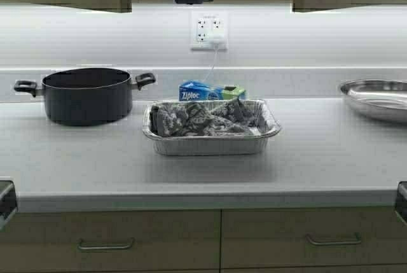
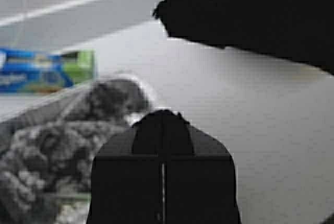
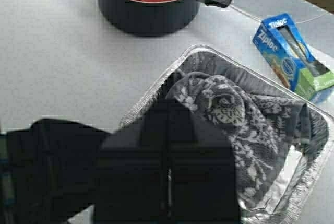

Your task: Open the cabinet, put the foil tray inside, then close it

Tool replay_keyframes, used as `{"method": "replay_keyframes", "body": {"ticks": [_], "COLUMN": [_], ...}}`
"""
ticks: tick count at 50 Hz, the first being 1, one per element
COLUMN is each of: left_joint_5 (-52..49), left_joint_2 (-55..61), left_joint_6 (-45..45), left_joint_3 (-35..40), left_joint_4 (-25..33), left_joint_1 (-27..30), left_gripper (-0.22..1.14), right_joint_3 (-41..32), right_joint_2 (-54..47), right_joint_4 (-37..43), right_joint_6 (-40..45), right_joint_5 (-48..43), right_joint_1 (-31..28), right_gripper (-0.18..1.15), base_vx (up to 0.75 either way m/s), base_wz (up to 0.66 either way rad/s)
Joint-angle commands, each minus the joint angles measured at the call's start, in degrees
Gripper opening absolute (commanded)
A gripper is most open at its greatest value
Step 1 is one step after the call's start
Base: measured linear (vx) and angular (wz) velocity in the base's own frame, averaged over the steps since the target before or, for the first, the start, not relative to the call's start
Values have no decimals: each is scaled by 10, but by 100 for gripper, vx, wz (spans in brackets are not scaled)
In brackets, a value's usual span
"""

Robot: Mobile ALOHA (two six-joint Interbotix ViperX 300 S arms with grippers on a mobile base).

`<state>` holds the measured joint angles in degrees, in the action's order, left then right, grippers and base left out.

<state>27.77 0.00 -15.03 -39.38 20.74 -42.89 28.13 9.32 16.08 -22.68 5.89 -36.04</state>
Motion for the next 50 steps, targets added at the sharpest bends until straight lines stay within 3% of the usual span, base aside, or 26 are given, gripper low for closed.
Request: {"method": "replay_keyframes", "body": {"ticks": [1,26,34,38,42,50], "left_joint_5": [1,11,10,8,5,4], "left_joint_2": [4,-119,-152,-159,-166,-171], "left_joint_6": [-1,0,0,0,0,6], "left_joint_3": [16,-137,-159,-162,-163,-169], "left_joint_4": [-3,-3,-3,-5,-6,-8], "left_joint_1": [18,54,50,39,18,-33], "left_gripper": [4,4,5,7,14,43], "right_joint_3": [-4,145,159,163,167,188], "right_joint_2": [15,169,200,206,208,204], "right_joint_4": [-1,-3,0,0,1,6], "right_joint_6": [-1,0,4,8,15,54], "right_joint_5": [0,-4,-4,-4,-1,-10], "right_joint_1": [20,84,82,76,59,27], "right_gripper": [7,7,11,22,43,81], "base_vx": [0,0,0,0,0,0], "base_wz": [0,0,0,0,0,0]}}
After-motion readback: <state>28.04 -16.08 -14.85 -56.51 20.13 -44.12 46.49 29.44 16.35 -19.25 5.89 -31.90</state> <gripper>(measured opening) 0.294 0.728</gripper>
